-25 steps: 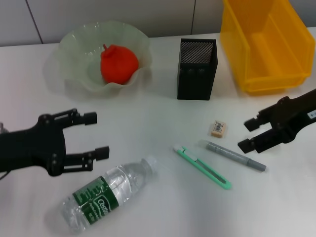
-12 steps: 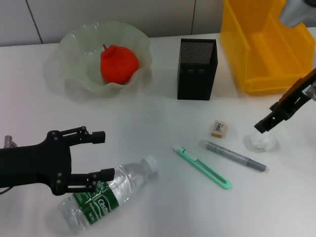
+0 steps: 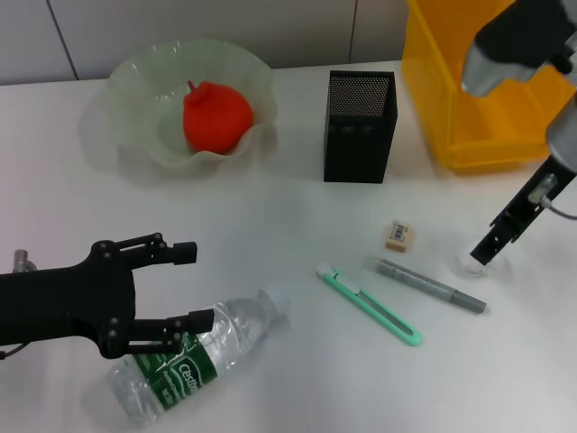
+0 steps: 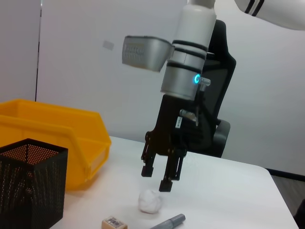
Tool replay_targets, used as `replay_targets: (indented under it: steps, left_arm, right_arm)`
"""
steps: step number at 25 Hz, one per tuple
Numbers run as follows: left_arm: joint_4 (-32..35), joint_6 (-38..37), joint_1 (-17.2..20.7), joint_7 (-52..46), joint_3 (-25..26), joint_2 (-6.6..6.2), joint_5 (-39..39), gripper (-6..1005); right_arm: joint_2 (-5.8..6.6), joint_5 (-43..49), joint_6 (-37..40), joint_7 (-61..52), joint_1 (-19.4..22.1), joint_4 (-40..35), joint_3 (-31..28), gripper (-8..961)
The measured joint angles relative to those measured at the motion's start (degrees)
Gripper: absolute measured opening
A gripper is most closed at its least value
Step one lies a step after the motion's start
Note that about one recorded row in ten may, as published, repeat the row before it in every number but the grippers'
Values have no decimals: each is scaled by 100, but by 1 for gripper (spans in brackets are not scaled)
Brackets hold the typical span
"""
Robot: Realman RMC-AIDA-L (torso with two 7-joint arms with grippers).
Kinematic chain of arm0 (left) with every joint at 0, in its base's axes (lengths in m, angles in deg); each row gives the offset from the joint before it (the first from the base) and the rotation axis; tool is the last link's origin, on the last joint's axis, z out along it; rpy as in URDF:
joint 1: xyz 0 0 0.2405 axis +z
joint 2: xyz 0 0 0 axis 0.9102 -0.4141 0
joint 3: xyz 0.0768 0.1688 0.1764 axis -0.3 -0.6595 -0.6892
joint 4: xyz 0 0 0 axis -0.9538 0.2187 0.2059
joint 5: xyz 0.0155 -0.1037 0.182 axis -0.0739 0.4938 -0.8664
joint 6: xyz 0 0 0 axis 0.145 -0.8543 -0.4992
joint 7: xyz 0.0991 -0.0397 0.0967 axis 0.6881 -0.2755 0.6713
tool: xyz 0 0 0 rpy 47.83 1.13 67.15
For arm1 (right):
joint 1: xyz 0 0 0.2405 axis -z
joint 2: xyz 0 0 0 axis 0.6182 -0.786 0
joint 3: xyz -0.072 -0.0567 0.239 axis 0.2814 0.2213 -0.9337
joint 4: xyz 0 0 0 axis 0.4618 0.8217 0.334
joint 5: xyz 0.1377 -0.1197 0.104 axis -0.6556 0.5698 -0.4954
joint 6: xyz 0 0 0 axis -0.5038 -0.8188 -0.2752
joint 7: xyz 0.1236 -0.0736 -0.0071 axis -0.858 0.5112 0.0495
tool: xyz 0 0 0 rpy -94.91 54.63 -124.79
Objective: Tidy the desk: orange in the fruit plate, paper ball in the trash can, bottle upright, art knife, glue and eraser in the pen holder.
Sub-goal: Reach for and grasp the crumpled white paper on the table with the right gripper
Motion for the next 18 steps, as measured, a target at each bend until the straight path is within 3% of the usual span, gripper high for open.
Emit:
replay_targets:
  steps: [18]
  left_arm:
    - [-79, 134, -87, 17, -19, 44, -8, 845]
  right_arm:
    - [-14, 55, -775, -169, -39, 866, 418, 707]
